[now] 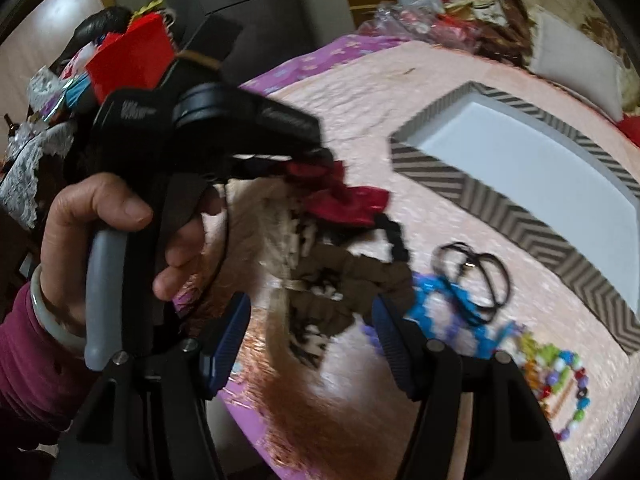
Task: Organize jewelry
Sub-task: 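Grasp the beige ribbon bow with brown scrunchie with the right gripper while the left holds the red bow, then carry the red bow and beige bow over the striped box with both grippers, then open both grippers to drop the bows inside the striped box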
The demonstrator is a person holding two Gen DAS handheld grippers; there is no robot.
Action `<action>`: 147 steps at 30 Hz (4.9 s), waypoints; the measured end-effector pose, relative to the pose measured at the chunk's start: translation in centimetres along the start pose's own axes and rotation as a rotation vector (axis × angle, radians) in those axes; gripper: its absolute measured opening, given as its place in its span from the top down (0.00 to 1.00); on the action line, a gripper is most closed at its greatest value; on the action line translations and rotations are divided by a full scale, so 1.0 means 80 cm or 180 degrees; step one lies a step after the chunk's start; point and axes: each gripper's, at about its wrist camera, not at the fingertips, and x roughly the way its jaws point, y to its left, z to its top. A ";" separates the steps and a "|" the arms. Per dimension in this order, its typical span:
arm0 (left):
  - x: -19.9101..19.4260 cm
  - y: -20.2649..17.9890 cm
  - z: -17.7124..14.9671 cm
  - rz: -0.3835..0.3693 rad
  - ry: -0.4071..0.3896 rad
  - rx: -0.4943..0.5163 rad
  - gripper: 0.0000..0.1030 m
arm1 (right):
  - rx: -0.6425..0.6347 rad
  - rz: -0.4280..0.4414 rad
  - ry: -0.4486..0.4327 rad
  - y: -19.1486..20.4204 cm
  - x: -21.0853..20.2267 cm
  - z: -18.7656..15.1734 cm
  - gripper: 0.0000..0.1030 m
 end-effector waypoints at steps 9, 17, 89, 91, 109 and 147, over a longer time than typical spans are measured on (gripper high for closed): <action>-0.002 0.005 0.004 -0.0084 0.0032 0.0121 0.61 | -0.0025 -0.0107 0.0131 0.008 0.041 0.002 0.51; 0.007 0.006 0.001 -0.0172 0.0156 0.0086 0.59 | 0.0186 -0.0018 -0.0132 -0.005 0.002 -0.012 0.78; -0.057 -0.176 0.023 -0.0180 -0.0495 0.1097 0.96 | 0.1202 -0.0384 -0.1114 -0.169 -0.161 0.012 0.78; -0.043 -0.176 0.032 -0.0231 -0.0413 0.1051 0.96 | 0.1220 -0.0411 -0.1095 -0.178 -0.155 0.023 0.78; 0.065 -0.149 0.056 -0.0023 -0.0133 0.0843 0.96 | 0.1215 -0.0711 -0.0483 -0.254 0.011 0.150 0.78; -0.060 -0.151 -0.044 0.0218 -0.0634 0.1365 0.59 | 0.1436 -0.0892 -0.1040 -0.175 -0.194 -0.052 0.42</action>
